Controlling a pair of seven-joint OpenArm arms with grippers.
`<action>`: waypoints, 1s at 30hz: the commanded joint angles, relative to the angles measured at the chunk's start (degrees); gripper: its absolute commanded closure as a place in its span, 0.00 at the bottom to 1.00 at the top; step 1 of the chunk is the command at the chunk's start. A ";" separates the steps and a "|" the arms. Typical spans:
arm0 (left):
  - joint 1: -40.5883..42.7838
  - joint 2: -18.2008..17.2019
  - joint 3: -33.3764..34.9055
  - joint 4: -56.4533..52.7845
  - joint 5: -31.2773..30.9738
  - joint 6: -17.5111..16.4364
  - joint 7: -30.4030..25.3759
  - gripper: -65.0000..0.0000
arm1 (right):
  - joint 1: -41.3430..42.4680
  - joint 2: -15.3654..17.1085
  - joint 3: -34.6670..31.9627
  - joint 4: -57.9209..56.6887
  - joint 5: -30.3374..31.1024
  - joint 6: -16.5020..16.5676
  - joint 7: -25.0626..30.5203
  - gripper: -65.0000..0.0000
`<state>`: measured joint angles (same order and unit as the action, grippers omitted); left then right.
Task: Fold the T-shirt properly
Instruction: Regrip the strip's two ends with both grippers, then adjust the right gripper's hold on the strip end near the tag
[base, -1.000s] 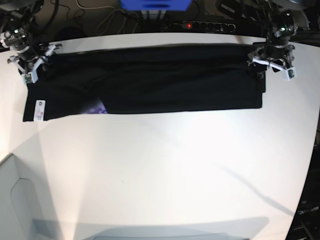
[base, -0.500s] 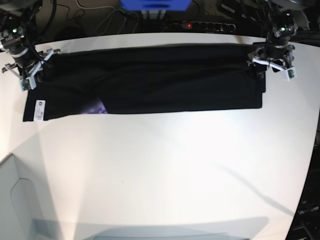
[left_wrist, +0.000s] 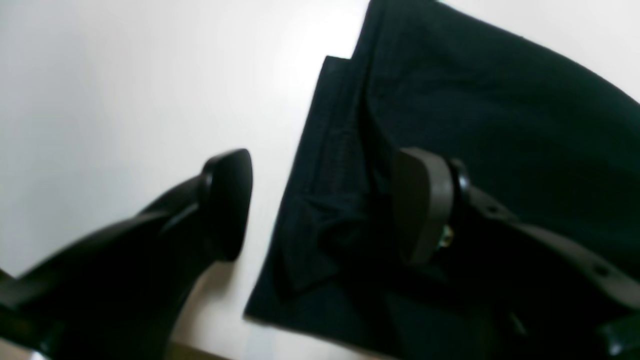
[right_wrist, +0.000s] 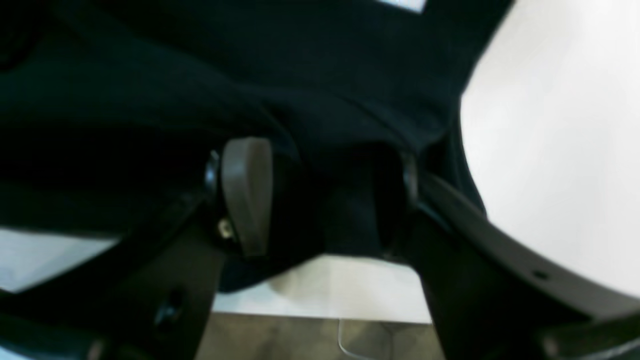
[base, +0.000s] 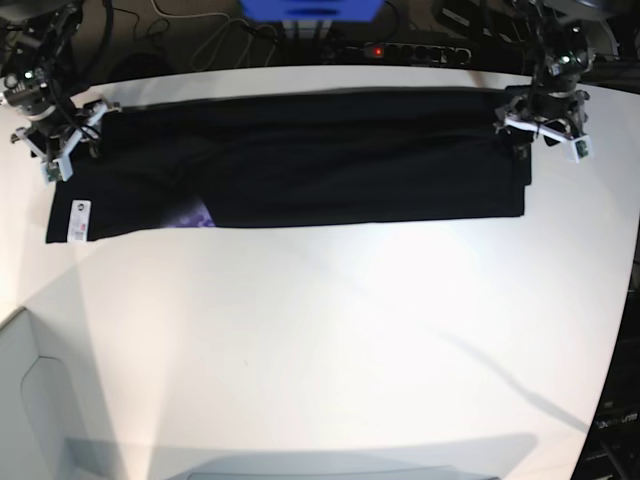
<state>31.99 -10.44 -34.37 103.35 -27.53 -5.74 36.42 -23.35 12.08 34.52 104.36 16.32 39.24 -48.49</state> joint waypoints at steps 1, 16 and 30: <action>0.23 -0.60 -0.31 0.78 -0.30 0.16 -1.04 0.35 | 0.19 0.89 0.07 0.74 0.26 0.76 0.80 0.50; 0.23 -0.60 -0.40 0.78 -0.30 0.16 -1.04 0.35 | -0.16 0.72 -3.27 0.74 0.26 0.76 0.71 0.79; 0.23 -0.60 -0.40 0.78 -0.21 0.16 -1.22 0.35 | -0.95 2.30 -3.01 9.09 0.34 0.76 0.71 1.00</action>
<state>31.99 -10.46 -34.39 103.33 -27.51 -5.76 36.27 -24.36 13.52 31.09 112.46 16.56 39.24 -48.51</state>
